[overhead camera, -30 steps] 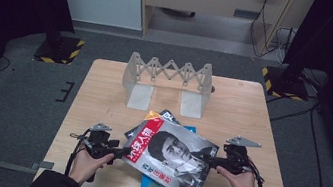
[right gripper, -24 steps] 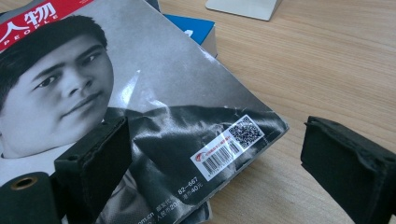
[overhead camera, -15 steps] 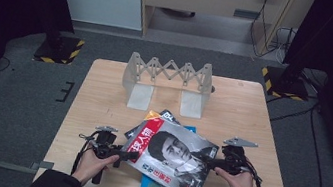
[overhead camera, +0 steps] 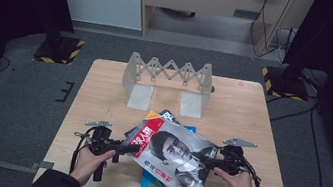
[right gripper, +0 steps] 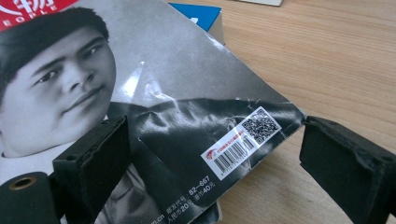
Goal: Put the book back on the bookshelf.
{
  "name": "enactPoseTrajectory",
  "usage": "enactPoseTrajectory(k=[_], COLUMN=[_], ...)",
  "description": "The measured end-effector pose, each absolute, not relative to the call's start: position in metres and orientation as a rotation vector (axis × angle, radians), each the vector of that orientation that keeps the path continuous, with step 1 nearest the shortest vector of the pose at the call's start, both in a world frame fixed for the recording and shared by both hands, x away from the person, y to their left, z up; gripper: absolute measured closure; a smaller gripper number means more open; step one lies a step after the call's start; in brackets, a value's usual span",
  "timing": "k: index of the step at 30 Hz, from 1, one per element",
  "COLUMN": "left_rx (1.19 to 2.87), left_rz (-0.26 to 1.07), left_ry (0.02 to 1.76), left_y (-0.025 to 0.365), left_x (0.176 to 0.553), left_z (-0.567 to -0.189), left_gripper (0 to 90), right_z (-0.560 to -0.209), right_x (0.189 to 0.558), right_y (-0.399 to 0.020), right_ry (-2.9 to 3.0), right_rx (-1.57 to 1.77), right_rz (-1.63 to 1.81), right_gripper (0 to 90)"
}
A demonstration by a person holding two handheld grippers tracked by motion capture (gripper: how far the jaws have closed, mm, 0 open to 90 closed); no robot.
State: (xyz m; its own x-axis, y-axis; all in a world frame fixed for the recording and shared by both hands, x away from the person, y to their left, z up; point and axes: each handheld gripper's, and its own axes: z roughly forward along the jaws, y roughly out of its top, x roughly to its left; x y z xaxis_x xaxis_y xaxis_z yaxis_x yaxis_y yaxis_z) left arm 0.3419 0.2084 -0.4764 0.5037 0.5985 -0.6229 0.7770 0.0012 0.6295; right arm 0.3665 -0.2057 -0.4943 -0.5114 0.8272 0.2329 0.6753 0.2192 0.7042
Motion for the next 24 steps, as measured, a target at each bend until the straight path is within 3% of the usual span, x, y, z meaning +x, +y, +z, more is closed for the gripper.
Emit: enactPoseTrajectory(k=[5,13,24], left_rx=[1.709,1.737,1.69], left_rz=[-0.239,-0.28,-0.278], left_ry=[1.189,1.25,1.258], left_y=[0.201,0.195,0.195], left_x=[0.346,0.351,0.355], left_z=[-0.48,-0.479,-0.458], left_gripper=[49.3,65.3,75.5], right_z=[-0.495,-0.495,-0.487], right_x=[0.366,0.367,0.369], right_y=[-0.205,-0.205,-0.218], right_ry=[2.295,2.298,2.217], right_rx=[1.45,1.445,1.457], right_rz=[1.187,1.188,1.208], right_gripper=[8.9,8.6,8.7])
